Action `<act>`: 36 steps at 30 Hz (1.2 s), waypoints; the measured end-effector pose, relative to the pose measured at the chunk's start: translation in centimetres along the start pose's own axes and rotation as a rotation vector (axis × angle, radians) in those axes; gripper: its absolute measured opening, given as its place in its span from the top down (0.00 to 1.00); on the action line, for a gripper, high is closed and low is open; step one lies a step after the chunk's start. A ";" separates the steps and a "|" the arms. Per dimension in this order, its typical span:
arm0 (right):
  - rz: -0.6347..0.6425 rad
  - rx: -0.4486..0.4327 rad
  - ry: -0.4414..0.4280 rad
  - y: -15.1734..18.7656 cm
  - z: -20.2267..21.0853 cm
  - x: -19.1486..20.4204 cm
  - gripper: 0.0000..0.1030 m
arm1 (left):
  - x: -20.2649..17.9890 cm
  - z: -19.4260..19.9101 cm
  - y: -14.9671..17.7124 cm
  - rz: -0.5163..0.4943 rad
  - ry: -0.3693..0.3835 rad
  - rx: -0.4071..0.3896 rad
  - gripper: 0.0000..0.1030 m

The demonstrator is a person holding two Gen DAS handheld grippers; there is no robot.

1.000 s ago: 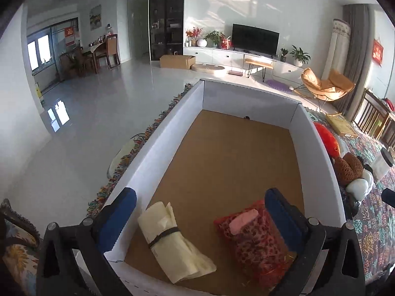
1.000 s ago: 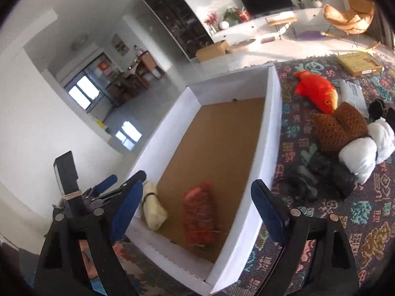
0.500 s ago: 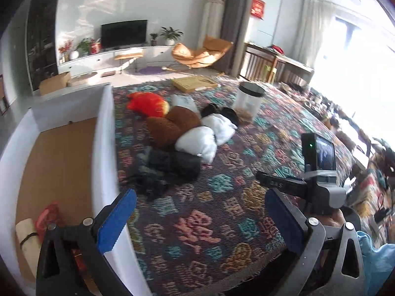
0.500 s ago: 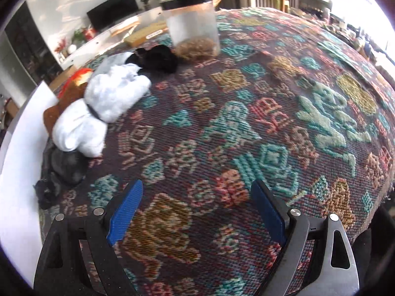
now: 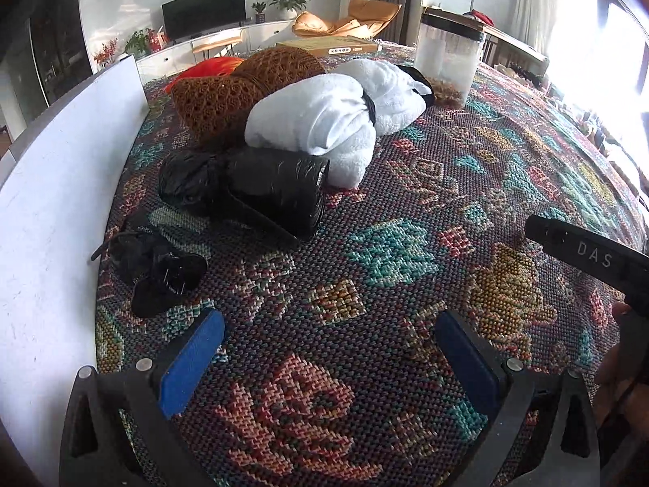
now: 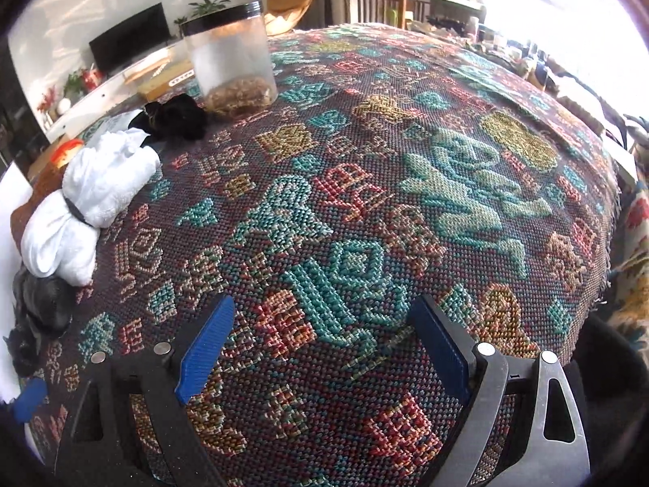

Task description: Organize soft objects

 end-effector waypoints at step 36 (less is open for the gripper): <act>0.010 0.004 -0.010 0.4 -0.1 0.2 0.06 | -0.1 -0.8 -0.8 -0.017 -0.001 -0.016 0.00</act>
Point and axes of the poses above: each gripper's, at about its wrist camera, not at the fingertips, and z roughly against the way its jaws point, x to its left, y to its underside, the point moved 4 cm from there along -z, roughly the way its jaws point, and after that the axes turned 15 degrees about -y, right-handed, at the moved point
